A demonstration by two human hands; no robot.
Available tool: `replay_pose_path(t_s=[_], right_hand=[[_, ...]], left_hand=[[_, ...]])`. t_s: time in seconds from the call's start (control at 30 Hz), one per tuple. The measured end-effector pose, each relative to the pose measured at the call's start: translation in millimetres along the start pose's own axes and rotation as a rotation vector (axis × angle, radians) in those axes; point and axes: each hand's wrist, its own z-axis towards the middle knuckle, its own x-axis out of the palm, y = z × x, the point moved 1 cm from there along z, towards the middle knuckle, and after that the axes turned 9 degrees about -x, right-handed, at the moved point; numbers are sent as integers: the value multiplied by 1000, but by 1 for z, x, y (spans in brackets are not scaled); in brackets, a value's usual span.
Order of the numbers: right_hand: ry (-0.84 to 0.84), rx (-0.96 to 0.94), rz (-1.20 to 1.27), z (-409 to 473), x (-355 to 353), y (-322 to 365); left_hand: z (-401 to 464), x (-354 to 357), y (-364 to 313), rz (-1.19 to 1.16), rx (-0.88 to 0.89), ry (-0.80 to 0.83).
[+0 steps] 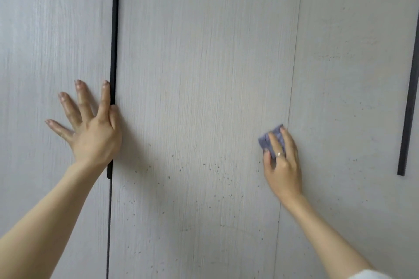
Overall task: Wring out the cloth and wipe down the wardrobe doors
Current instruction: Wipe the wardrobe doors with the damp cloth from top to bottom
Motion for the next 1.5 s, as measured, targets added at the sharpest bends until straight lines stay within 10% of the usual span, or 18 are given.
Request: replay_pose_path(t_s=[0.23,0.47,0.67,0.93,1.27,1.5], right_hand=[[77,-247,-124,-6,-10,-17],[-61,49,-17,9,-6,-4],[147,-80,20,-95,-13,16],[2,221,79,19,-8,13],[345,-374,128,-94,-4,31],[57,1,93,51,-5,31]], left_hand=[[-9,4,8,-20,12,6],[-18,8,14,-40,-32,23],[-32,15,24,-48,-72,46],[-41,15,39,-5,-53,70],[-47,21,49,20,-68,71],[-47,21,50,26,-72,72]])
